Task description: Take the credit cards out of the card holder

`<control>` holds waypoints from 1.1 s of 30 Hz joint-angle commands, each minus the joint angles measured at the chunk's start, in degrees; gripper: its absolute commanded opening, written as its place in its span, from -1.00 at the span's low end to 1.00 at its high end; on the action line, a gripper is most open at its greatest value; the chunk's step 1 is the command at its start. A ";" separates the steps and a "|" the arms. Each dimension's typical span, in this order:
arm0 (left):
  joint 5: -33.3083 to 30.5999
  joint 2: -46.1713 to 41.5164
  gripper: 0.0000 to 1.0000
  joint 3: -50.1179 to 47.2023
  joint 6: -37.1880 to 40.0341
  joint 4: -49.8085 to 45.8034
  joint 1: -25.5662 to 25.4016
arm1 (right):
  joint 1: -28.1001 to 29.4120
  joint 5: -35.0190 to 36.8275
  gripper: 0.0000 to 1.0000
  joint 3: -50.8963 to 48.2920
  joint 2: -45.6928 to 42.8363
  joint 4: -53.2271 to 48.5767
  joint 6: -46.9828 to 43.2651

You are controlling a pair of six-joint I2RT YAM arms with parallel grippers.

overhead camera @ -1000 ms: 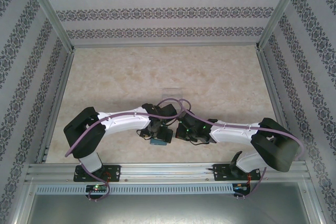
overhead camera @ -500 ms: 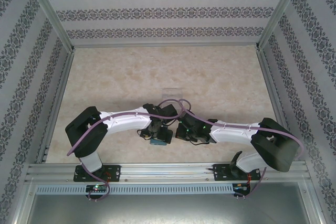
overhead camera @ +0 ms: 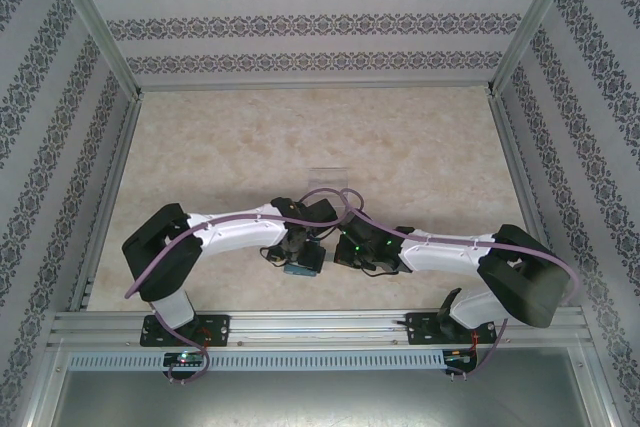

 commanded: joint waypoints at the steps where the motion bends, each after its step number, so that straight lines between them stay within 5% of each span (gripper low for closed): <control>1: -3.37 -2.64 0.63 1.02 0.70 -4.59 -0.88 | -0.52 1.68 -0.91 -0.48 2.01 -4.45 -0.46; 14: -5.42 -8.06 0.61 -0.50 1.57 -7.33 1.44 | -0.51 1.73 -0.91 -0.32 2.10 -4.57 -0.47; 25: -4.37 -12.56 0.28 -4.82 3.43 -5.57 5.98 | -0.50 1.40 -0.90 0.02 2.34 -4.92 -0.84; 33: -0.72 -14.64 -0.13 -8.94 4.96 -1.02 10.45 | -0.51 1.41 -0.90 0.13 2.37 -5.22 -0.83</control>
